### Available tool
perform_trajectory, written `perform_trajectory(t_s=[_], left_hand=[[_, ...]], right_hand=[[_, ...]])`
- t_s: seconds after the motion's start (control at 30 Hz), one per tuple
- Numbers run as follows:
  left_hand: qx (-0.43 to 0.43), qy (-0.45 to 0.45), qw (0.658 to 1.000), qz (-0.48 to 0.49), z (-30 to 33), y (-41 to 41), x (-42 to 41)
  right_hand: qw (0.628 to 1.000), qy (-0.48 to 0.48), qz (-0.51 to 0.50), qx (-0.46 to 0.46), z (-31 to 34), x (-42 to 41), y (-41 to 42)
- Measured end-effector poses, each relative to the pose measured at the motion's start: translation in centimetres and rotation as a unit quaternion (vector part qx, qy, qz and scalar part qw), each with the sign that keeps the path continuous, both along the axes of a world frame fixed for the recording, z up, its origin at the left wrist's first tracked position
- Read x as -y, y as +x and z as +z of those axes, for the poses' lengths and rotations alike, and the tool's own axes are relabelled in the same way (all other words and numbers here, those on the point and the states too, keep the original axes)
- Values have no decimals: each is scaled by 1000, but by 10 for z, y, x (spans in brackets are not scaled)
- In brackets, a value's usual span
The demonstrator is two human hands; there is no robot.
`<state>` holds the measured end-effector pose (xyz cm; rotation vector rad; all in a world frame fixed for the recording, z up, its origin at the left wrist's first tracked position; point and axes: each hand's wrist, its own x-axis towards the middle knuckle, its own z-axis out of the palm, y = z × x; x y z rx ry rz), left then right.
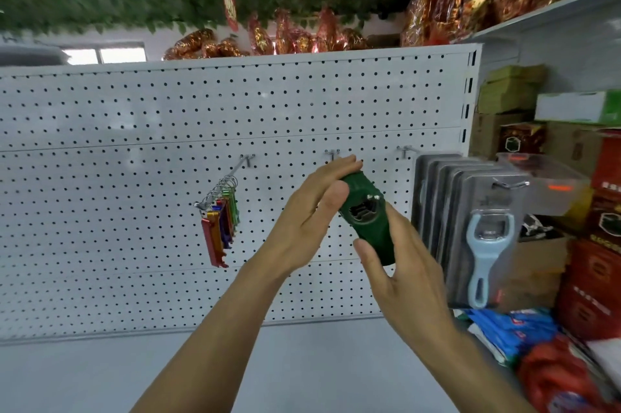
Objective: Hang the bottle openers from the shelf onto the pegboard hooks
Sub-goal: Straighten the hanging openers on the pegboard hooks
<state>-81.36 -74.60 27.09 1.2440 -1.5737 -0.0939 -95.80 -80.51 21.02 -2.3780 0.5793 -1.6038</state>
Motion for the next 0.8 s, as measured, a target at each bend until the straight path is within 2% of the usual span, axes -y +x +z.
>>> perform_trajectory(t_s=[0.23,0.47,0.8], left_hand=[[76,-7,997,22,10,12,-6],[250,18,964,85,15,25,-7],[274,38,954,114,12,34,4]], right_hand=[[1000,15,-27,-5,5,5,6],[998,17,-47,-43,10,7,11],[991,40,-73,-102,23,8,11]])
